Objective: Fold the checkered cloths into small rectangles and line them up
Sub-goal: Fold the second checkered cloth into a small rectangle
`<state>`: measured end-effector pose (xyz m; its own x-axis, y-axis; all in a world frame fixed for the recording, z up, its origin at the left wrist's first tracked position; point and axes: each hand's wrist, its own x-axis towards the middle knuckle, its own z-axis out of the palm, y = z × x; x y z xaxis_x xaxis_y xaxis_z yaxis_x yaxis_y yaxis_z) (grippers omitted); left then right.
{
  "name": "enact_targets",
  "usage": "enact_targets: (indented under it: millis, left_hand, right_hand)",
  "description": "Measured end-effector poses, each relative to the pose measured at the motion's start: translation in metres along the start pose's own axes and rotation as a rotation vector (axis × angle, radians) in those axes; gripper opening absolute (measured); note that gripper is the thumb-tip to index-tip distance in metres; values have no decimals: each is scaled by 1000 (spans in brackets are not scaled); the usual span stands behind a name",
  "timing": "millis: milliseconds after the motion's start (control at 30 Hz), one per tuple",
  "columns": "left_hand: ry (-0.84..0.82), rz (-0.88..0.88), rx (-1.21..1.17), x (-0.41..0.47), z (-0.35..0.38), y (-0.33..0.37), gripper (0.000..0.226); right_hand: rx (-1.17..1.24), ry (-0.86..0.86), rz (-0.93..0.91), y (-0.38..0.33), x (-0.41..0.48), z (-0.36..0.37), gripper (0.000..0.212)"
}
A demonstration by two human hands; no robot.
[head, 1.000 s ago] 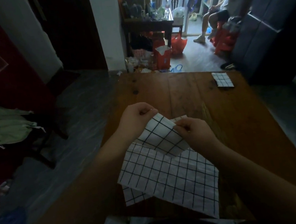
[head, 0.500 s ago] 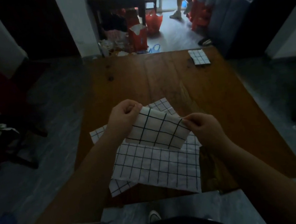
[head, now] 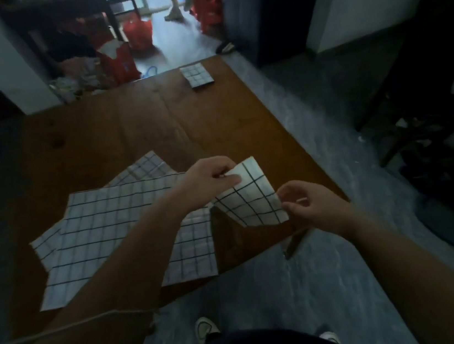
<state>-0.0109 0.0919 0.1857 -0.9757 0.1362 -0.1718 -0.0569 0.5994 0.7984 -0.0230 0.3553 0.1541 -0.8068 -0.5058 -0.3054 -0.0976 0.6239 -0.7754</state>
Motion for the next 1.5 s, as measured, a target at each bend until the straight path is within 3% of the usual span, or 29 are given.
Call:
enact_targets:
  millis: [100, 167, 233, 300, 567, 700, 833, 1033, 1167, 1367, 1500]
  left_hand:
    - [-140, 118, 113, 28, 62, 63, 11]
    - [-176, 143, 123, 44, 104, 100, 8]
    - [-198, 163, 84, 60, 142, 136, 7]
    - [-212, 187, 12, 75, 176, 168, 11]
    - [-192, 247, -138, 142, 284, 265, 14]
    - [-316, -11, -457, 178, 328, 278, 24]
    - [-437, -60, -480, 223, 369, 273, 14]
    - [-199, -45, -436, 324, 382, 282, 16]
    - [-159, -66, -451, 409, 372, 287, 12]
    - [-142, -38, -403, 509, 350, 297, 11]
    - [-151, -111, -549, 550, 331, 290, 10]
  right_hand:
    - [88, 67, -11, 36, -39, -37, 22]
    - [67, 160, -16, 63, -65, -64, 19]
    - [50, 259, -26, 92, -91, -91, 13]
    - [44, 352, -20, 121, -118, -120, 24]
    - [273, 596, 160, 209, -192, -222, 17]
    - [484, 748, 203, 240, -192, -256, 16]
    - [557, 781, 257, 268, -168, -290, 12]
    - [479, 678, 341, 313, -95, -360, 13]
    - [479, 568, 330, 329, -28, -424, 15]
    - [549, 801, 246, 322, 71, -512, 23]
    - [526, 780, 220, 326, 131, -538, 26]
